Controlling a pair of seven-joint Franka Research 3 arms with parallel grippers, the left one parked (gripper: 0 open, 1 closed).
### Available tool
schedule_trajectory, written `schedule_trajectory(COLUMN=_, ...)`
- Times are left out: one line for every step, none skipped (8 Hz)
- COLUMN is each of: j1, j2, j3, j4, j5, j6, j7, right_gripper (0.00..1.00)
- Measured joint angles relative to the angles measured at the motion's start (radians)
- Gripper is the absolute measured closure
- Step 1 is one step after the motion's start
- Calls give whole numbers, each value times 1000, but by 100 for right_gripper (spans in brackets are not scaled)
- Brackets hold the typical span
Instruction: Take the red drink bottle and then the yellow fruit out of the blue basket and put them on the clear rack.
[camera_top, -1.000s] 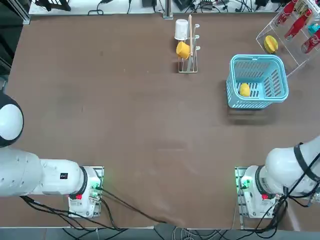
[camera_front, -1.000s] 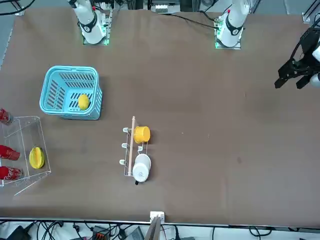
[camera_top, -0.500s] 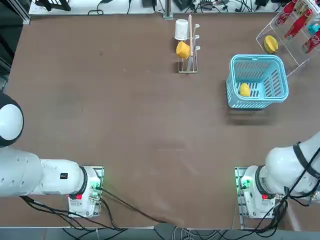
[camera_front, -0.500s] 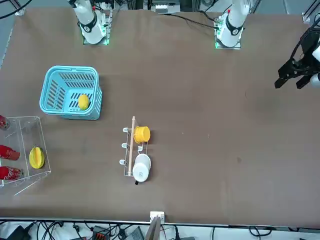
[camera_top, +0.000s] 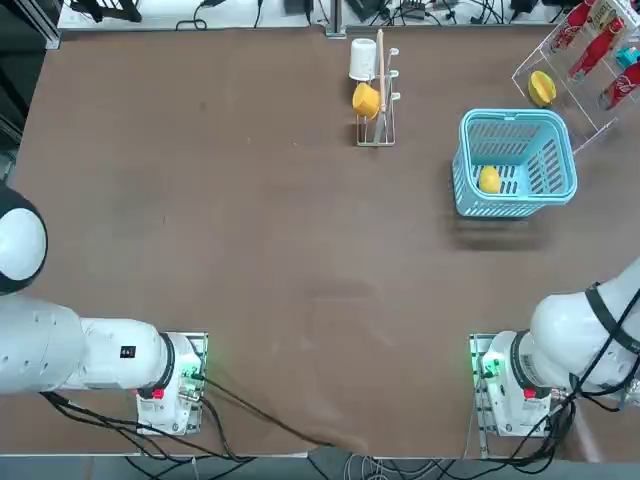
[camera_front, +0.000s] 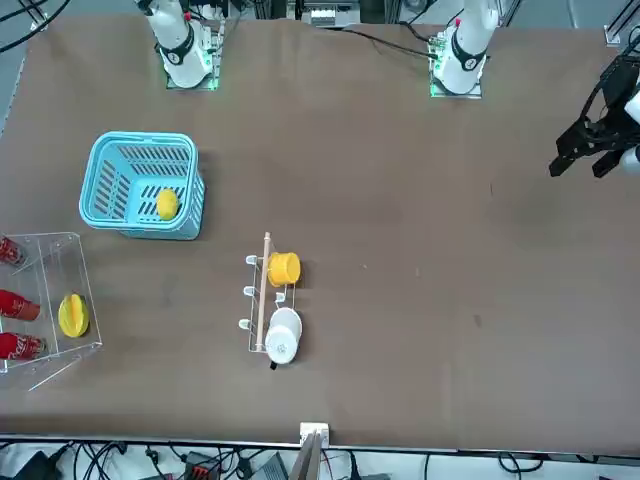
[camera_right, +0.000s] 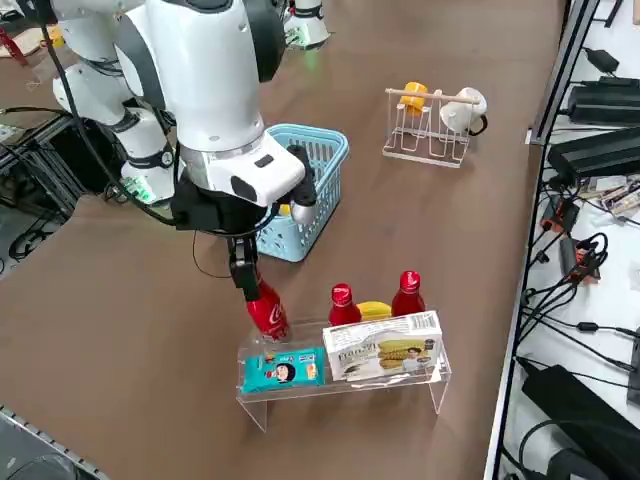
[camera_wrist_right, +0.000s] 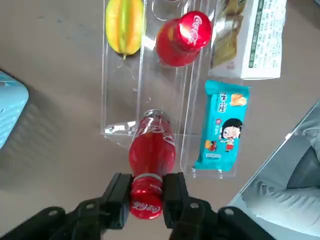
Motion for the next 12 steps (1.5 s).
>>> schedule_trajectory(j1=0, j2=4, j3=0, j4=0, j5=0, j6=7, j7=0, right_gripper=63)
schedule_trajectory(j1=0, j2=7, j3=1, j4=1, j5=0, j6=8, j7=0, right_gripper=63)
schedule_trajectory(j1=0, j2=11, j3=2, j4=1, j5=0, j6=8, j7=0, right_gripper=63)
schedule_trajectory(j1=0, j2=18, j3=2, j4=1, j5=0, j6=8, j7=0, right_gripper=63)
schedule_trajectory(j1=0, j2=27, j3=2, j4=1, j5=0, j6=8, j7=0, right_gripper=63)
schedule_trajectory(j1=0, j2=33, j3=2, j4=1, j5=0, j6=10, j7=0, right_gripper=63)
schedule_trajectory(j1=0, j2=36, j3=3, j4=1, j5=0, j6=10, j7=0, right_gripper=63)
schedule_trajectory(j1=0, j2=38, j3=3, j4=1, j5=0, j6=10, j7=0, right_gripper=63)
schedule_trajectory(j1=0, j2=42, j3=4, j4=2, j5=0, j6=12, j7=0, right_gripper=63)
schedule_trajectory(j1=0, j2=48, j3=4, j4=4, j5=0, j6=12, j7=0, right_gripper=61)
schedule_trajectory(j1=0, j2=50, j3=4, j4=6, j5=0, j6=12, j7=0, right_gripper=47)
schedule_trajectory(j1=0, j2=49, j3=6, j4=13, j5=0, j6=12, j7=0, right_gripper=27)
